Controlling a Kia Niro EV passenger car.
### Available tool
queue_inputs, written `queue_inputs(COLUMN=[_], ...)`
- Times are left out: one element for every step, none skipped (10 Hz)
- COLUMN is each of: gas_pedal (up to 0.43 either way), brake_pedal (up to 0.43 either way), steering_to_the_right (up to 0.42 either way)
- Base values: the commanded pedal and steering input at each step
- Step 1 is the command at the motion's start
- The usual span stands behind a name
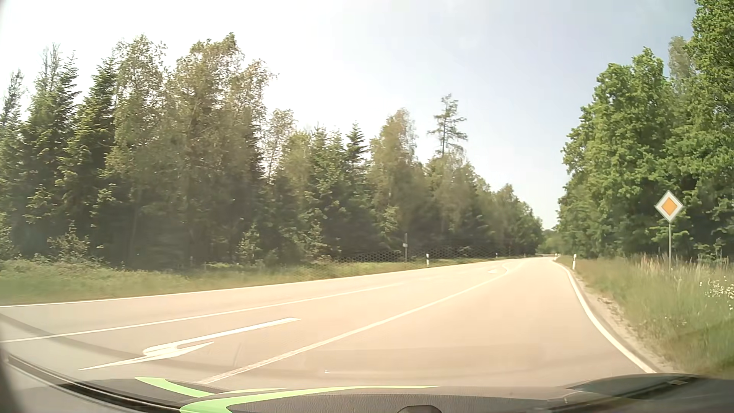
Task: Follow the waypoints while adhering to traffic rules and regulations
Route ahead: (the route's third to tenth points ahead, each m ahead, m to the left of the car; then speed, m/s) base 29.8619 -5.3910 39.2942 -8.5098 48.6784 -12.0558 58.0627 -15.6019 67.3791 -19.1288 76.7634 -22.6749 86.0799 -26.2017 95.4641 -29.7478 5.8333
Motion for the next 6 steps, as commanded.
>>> queue_inputs(gas_pedal=[0.480,0.488,0.488,0.520,0.520,0.520], brake_pedal=[0.000,0.000,0.000,0.000,0.000,0.000], steering_to_the_right=[0.250,0.231,0.214,0.190,0.167,0.148])
